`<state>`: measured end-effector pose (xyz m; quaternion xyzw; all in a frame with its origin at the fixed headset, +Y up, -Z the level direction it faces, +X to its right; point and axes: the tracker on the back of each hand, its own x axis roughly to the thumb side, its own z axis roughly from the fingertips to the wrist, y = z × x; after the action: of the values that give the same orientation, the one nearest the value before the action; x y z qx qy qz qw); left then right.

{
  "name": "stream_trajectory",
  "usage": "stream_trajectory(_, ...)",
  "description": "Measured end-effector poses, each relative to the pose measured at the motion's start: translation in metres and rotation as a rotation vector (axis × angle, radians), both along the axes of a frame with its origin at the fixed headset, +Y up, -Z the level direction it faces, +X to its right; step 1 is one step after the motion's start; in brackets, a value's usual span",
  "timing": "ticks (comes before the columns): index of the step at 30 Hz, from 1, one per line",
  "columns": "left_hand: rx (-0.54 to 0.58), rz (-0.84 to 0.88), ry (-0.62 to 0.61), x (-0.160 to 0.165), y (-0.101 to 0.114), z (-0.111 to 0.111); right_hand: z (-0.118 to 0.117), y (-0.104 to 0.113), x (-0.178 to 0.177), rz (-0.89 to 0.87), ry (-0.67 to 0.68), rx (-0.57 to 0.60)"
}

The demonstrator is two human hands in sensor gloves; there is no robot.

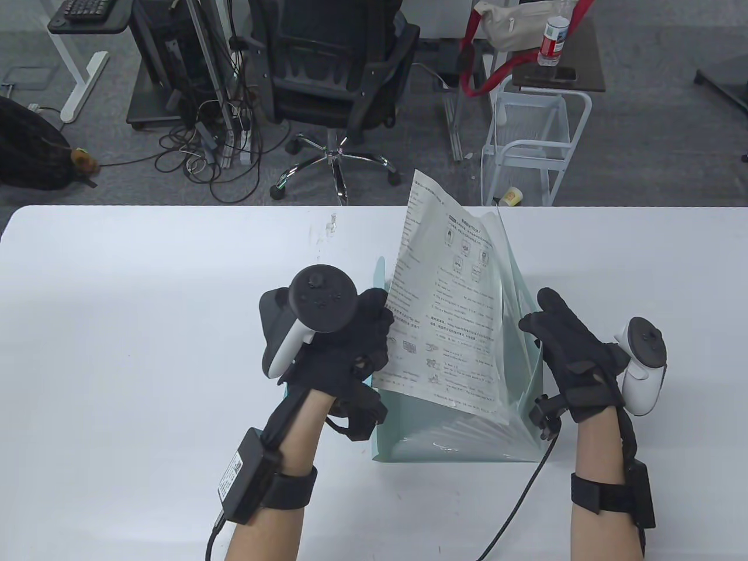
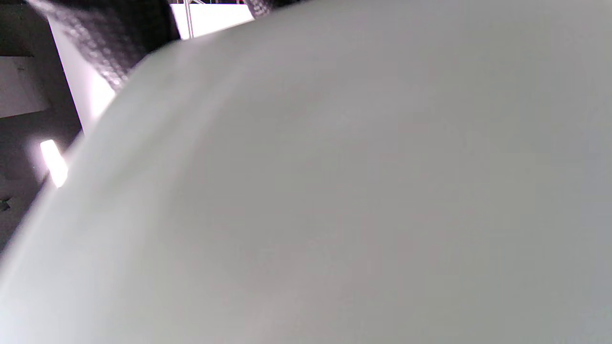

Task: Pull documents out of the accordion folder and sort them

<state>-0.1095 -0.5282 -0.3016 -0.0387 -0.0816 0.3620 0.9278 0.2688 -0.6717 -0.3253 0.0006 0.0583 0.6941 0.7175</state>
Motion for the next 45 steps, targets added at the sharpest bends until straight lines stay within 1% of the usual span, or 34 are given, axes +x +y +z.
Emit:
stream_trajectory(5,0.018,0.054,0.053,-0.028,0.003,0.002,0.0,-0.001,0.002,-0.008,-0.002,-0.001)
stream_trajectory(9,0.027,0.189,0.08,-0.055,0.005,0.005,-0.001,-0.002,0.003,-0.017,-0.001,-0.004)
stream_trajectory(11,0.049,0.206,0.117,-0.068,0.008,0.008,0.0,-0.002,0.002,-0.015,0.001,-0.003)
stream_trajectory(13,0.07,0.213,0.169,-0.084,0.009,0.011,0.0,-0.002,0.003,-0.015,-0.001,-0.003)
stream_trajectory(16,0.114,0.256,0.279,-0.111,0.007,0.015,0.0,-0.002,0.003,-0.02,-0.003,-0.003)
stream_trajectory(19,0.126,0.273,0.382,-0.14,-0.001,0.018,0.0,-0.002,0.004,-0.023,-0.003,-0.002)
stream_trajectory(23,0.078,0.214,0.492,-0.181,-0.028,0.021,0.0,-0.003,0.004,-0.027,-0.001,-0.006)
stream_trajectory(26,-0.012,0.204,0.566,-0.209,-0.054,0.02,0.0,-0.003,0.004,-0.019,0.003,-0.004)
stream_trajectory(30,-0.105,0.057,0.672,-0.235,-0.088,0.016,0.0,-0.003,0.004,-0.015,0.005,-0.004)
stream_trajectory(34,-0.208,-0.003,0.711,-0.248,-0.117,0.009,0.0,-0.003,0.004,-0.022,0.007,-0.006)
stream_trajectory(37,-0.252,-0.037,0.743,-0.253,-0.132,0.004,0.001,-0.003,0.004,-0.024,0.009,-0.007)
stream_trajectory(40,-0.28,-0.086,0.756,-0.254,-0.141,0.0,0.0,-0.003,0.004,-0.018,0.013,-0.007)
stream_trajectory(45,-0.313,-0.133,0.765,-0.253,-0.149,-0.007,-0.001,-0.003,0.002,-0.004,0.018,-0.005)
